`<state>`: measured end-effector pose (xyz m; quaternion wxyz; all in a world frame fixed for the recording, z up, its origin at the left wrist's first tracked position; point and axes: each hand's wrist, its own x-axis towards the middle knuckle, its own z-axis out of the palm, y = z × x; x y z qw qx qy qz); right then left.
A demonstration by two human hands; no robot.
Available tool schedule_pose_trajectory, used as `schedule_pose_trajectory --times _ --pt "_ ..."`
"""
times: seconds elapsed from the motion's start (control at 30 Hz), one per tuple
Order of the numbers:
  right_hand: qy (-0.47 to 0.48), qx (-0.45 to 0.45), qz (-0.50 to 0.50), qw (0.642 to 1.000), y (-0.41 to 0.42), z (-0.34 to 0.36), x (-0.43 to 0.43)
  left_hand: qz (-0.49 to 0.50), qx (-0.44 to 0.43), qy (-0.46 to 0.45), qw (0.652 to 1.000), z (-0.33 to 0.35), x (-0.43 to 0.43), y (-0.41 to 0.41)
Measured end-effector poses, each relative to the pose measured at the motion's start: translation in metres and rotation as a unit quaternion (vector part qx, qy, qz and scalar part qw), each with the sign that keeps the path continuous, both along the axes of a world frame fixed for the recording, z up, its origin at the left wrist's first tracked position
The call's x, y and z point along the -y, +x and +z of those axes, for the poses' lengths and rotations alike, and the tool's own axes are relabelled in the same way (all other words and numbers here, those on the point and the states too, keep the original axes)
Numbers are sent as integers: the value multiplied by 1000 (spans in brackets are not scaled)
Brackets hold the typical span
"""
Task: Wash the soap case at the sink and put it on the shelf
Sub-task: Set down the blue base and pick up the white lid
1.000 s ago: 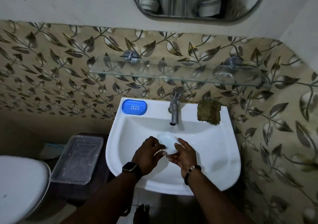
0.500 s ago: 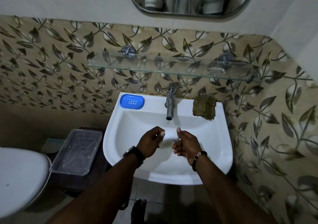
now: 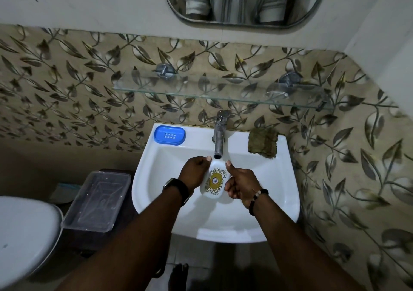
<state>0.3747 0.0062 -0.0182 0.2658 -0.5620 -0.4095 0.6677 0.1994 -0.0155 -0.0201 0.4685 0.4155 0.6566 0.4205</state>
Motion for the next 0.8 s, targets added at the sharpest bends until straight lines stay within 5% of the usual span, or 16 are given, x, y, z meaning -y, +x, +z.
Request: schedule_pose_trajectory --times 0.2,0.3,0.4,0.5,0.57,0.63,0.8 --pt "-90 -19 -30 995 4 -6 9 -120 -120 103 980 -5 25 0" --pt "-60 11 -40 997 7 -13 12 -165 -156 153 962 -18 41 3" --pt "7 68 -23 997 11 -22 10 -72 -154 226 959 -34 51 5" --pt "58 108 -15 992 18 -28 5 92 -191 162 964 -41 49 2" --pt "85 121 7 989 23 -28 0 102 -146 42 983 -41 39 -5" --pt "103 130 45 985 25 -25 -5 38 -12 -38 998 -40 31 -11" --pt "125 96 112 981 28 -24 -19 -16 181 -88 980 -41 29 -16"
